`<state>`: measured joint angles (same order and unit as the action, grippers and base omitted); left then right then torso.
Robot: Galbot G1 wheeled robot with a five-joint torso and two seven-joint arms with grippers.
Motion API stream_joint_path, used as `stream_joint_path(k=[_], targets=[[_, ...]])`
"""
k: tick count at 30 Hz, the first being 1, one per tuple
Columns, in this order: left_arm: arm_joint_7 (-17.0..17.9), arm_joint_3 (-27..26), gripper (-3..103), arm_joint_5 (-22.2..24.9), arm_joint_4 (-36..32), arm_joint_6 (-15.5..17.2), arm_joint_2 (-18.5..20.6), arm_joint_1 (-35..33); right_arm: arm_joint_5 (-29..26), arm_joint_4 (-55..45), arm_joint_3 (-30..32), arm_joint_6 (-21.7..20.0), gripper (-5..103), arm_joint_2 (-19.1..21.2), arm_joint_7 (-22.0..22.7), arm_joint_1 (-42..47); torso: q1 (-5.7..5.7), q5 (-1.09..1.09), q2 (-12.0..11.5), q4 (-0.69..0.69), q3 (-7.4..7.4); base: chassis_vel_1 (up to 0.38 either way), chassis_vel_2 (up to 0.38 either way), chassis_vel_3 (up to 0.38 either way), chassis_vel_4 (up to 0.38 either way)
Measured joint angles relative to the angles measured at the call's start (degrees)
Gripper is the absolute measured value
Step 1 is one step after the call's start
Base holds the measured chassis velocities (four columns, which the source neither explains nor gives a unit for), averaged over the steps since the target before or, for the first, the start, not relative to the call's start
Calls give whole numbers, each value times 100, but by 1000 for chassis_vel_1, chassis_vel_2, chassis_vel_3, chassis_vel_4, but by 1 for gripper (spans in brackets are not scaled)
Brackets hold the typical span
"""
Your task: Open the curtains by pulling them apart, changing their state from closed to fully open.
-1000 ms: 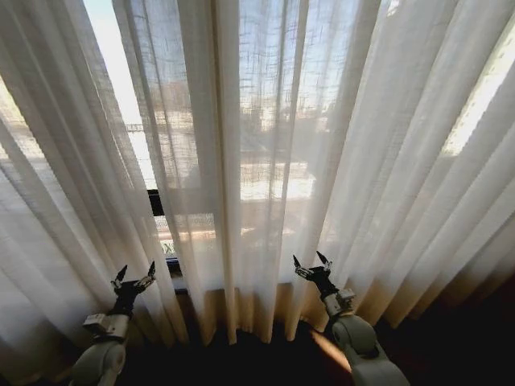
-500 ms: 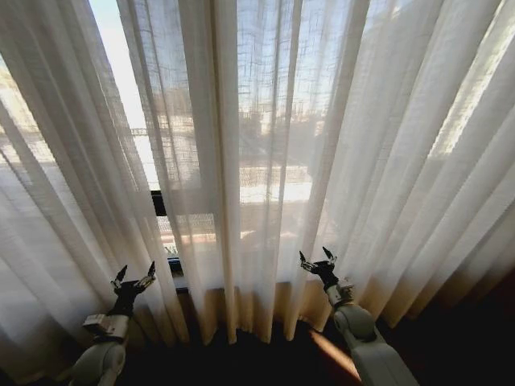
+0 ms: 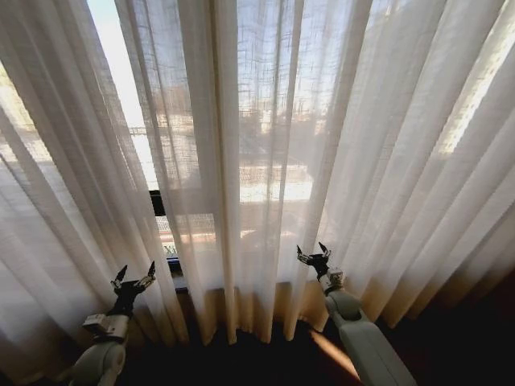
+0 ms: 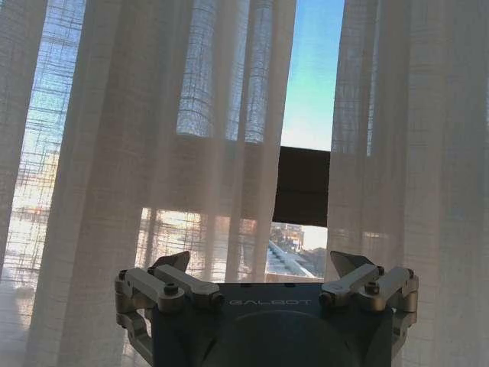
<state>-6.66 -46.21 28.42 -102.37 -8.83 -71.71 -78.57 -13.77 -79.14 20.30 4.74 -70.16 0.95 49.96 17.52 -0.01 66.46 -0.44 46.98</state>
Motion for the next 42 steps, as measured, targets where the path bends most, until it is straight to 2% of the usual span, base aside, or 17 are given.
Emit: stream_joint_path(k=[7, 9, 13, 16, 18, 20, 21, 22, 24, 27, 28, 30, 33, 34, 36, 42], targets=[[0, 0, 100, 0, 0, 0, 0, 0, 78, 538, -294, 84, 100, -261, 11, -560, 0, 0, 0, 0, 0, 0, 0, 0, 0], [0, 0, 100, 0, 0, 0, 0, 0, 95, 594, -333, 99, 103, -289, 2, -620, 0, 0, 0, 1, 0, 0, 0, 0, 0], [0, 0, 100, 0, 0, 0, 0, 0, 126, 637, -387, 153, 84, -319, -14, -675, 0, 0, 0, -1, 0, 0, 0, 0, 0], [0, 0, 100, 0, 0, 0, 0, 0, 133, 595, -390, 168, 79, -319, -15, -641, 0, 0, 0, -1, 0, 0, 0, 0, 0], [0, 0, 100, 0, 0, 0, 0, 0, 134, 504, -391, 173, 67, -317, -18, -556, 0, 0, 0, -1, 0, 0, 0, 0, 0], [0, 0, 100, 0, 0, 0, 0, 0, 135, 462, -391, 174, 67, -310, -19, -515, 0, 0, 0, -1, 0, 0, 0, 0, 0], [0, 0, 100, 0, 0, 0, 0, 0, 136, 441, -391, 174, 57, -304, -19, -492, 0, 0, 0, -1, 0, 0, 0, 0, 0], [0, 0, 100, 0, 0, 0, 0, 0, 137, 424, -391, 174, 51, -293, -20, -472, 0, 0, 0, -1, 0, 0, 0, 0, 0], [0, 0, 100, 0, 0, 0, 0, 0, 138, 415, -391, 174, 51, -286, -21, -461, 0, 0, 1, -1, -1, 0, 0, 0, 0], [0, 0, 100, 0, 0, 0, 0, 0, 115, 380, -391, 187, 35, -267, -22, -405, 0, 1, 1, -1, -1, 0, 0, 0, 0], [0, 0, 100, 0, 0, 0, 0, 0, 64, 375, -391, 227, 30, -267, -41, -390, 0, 1, 1, -1, -1, 0, 0, 0, 0], [0, 0, 100, 0, 0, 0, 0, 0, 2, 371, -391, 284, 30, -268, -58, -372, 0, 0, 1, -1, -1, 0, 0, 0, 0], [0, 0, 100, 0, 1, 0, 0, 0, -125, 348, -368, 465, 13, -272, -133, -321, 0, 1, 1, 0, -1, 0, 0, 0, 0], [0, 0, 100, 0, 1, 0, 0, 0, -125, 348, -368, 465, 13, -272, -133, -321, 0, 1, 1, 0, -1, 0, 0, 0, 0], [0, 0, 100, 0, 0, 0, 0, 0, -165, 312, -312, 556, 3, -262, -216, -281, 0, 1, 0, 0, 0, 0, 0, 0, 0], [0, 0, 100, 0, 0, 0, 0, 0, -272, 174, -196, 619, 0, -155, -400, -119, 0, 0, 1, -1, -1, 0, 0, 0, 0]])
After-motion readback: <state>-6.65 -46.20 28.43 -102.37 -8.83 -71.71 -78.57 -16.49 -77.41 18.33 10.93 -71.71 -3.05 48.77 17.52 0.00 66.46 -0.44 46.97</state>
